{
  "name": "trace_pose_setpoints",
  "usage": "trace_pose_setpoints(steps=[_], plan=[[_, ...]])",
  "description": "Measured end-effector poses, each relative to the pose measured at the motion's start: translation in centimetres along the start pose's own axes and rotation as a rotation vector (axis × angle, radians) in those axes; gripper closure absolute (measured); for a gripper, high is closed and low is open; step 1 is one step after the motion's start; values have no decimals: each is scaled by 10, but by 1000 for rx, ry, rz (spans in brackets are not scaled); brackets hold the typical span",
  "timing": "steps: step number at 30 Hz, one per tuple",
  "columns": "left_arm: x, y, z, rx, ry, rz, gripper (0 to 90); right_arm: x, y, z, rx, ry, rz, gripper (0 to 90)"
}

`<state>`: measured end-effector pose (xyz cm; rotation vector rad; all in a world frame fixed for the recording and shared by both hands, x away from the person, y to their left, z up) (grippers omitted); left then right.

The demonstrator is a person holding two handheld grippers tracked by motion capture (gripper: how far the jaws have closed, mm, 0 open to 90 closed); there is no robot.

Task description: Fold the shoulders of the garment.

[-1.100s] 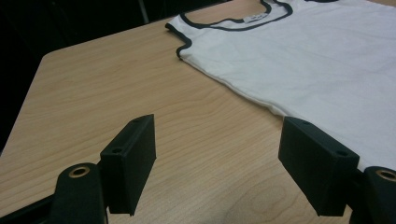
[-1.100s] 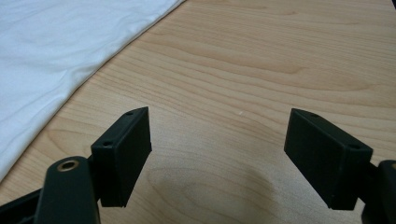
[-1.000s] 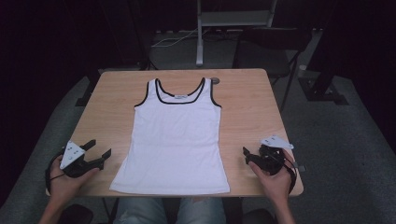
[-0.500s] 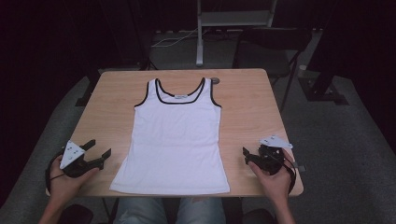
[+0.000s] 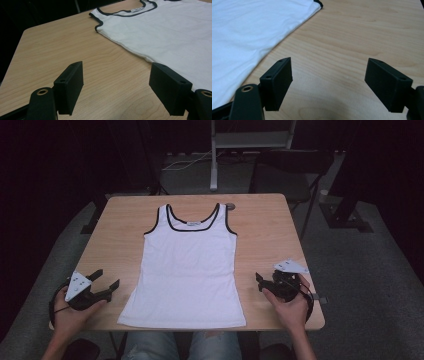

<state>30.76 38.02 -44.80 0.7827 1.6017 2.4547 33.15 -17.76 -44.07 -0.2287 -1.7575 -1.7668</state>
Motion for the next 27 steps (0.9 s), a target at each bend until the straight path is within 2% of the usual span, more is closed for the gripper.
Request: trace_pose_setpoints(steps=[9,15,27], plan=[[-1,0,-1,-4,6,0,276,-11,27,2,17,-3,-22,212],[-1,1,-1,-10,12,-2,276,-24,47,7,51,1,-18,211],[-1,1,-2,-19,9,-1,276,-55,102,12,105,-11,11,211]])
Point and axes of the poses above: each handheld gripper's, and its own axes: x roughly backward along the jaws, y roughly out of its top, z roughly to its left, the point moved 2 cm from there along -x, roughly forward along the jaws, and after that the axes turned 8 degrees about -x, right-handed, at the moved point
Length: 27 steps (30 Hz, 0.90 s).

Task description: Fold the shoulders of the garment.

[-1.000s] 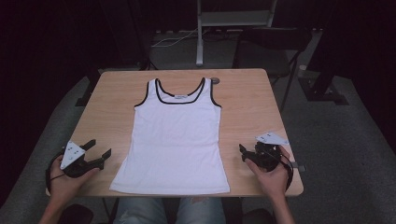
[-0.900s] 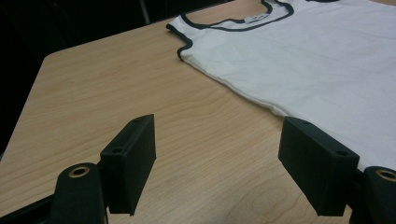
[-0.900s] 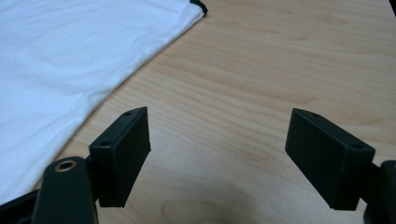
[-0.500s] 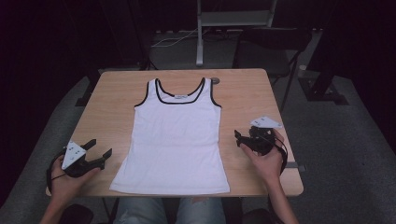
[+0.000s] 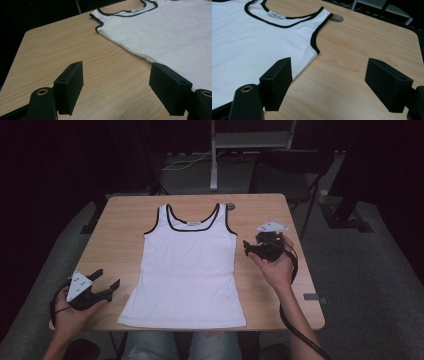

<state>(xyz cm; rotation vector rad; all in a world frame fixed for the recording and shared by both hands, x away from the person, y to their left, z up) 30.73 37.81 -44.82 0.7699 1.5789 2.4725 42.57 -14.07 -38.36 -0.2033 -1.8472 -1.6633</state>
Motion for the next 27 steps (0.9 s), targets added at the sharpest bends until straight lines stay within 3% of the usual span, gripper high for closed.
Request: trace_pose_setpoints(steps=[12,19,27], plan=[[0,0,0,4,-1,-1,276,-61,48,16,62,2,118,211],[1,0,0,2,-1,-4,276,-91,62,16,36,-15,174,212],[0,0,0,-4,0,-1,276,-106,74,14,15,-29,191,212]])
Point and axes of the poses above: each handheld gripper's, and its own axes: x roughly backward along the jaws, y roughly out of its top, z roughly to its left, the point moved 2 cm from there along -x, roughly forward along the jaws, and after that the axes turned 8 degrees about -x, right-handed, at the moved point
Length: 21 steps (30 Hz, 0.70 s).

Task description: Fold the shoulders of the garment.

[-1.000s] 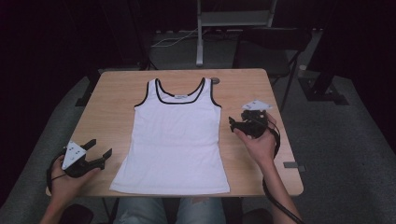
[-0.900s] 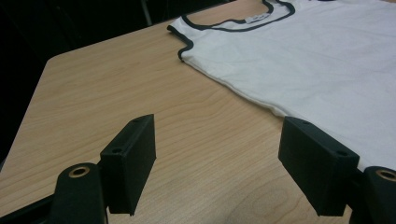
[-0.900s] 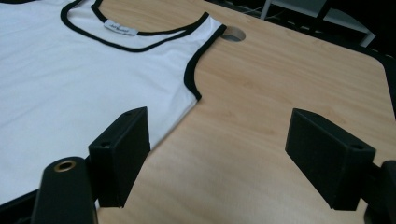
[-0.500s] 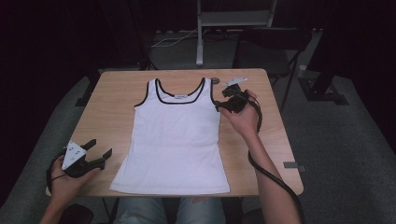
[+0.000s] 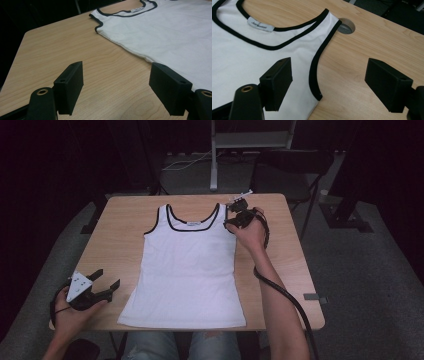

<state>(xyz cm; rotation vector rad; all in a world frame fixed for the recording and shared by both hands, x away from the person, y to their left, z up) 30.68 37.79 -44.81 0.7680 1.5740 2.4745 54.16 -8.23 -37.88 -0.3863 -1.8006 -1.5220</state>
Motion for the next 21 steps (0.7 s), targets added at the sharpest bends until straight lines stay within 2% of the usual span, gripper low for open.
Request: trace_pose_setpoints(steps=[8,15,21], plan=[[0,0,0,4,-2,-5,276,-16,14,-3,-31,-12,29,213],[0,0,0,2,1,-8,276,-33,16,4,-33,-10,52,231],[1,0,0,-3,1,-9,276,-47,21,5,-54,-12,74,238]])
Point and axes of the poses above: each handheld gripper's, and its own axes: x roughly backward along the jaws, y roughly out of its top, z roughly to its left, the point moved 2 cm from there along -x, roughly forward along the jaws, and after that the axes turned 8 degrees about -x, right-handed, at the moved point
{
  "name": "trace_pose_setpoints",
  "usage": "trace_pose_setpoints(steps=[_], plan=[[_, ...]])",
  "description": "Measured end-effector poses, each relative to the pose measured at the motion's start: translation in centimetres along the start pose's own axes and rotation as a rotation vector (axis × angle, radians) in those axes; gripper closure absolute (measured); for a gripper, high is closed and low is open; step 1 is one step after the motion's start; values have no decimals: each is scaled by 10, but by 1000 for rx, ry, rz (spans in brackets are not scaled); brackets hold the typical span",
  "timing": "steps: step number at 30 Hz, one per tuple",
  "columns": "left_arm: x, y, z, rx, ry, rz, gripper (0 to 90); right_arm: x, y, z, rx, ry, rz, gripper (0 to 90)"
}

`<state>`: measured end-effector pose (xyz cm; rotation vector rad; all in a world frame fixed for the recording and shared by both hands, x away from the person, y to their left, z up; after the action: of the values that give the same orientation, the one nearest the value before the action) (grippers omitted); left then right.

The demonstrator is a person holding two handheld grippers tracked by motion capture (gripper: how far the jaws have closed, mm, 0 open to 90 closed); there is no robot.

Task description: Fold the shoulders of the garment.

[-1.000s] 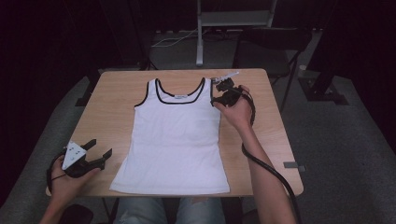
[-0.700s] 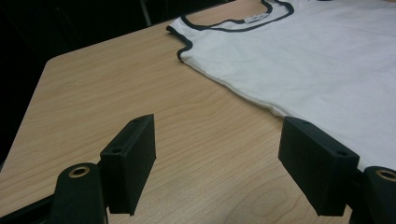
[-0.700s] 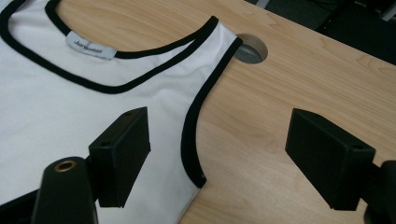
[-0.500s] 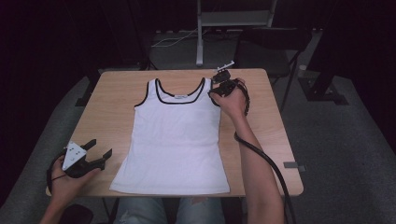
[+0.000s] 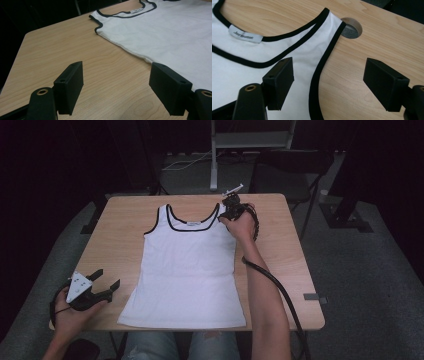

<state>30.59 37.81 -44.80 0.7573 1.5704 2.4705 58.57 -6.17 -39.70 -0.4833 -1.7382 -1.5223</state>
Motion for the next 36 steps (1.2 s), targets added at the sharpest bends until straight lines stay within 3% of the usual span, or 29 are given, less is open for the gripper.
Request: trace_pose_setpoints(steps=[10,24,36], plan=[[1,0,0,3,1,-10,276,-16,6,3,-9,-12,22,256],[1,0,-1,-4,2,-14,276,-43,7,-1,-50,-19,49,430],[1,0,-1,-7,3,-14,276,-56,5,1,-52,-19,63,406]])
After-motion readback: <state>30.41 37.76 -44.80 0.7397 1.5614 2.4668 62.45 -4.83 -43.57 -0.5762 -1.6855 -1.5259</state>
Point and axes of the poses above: each handheld gripper's, and its own axes: x roughly backward along the jaws, y roughly out of its top, z roughly to its left, the point moved 2 cm from there along -x, roughly forward along the jaws, and after that the axes turned 8 degrees about -x, right-handed, at the moved point
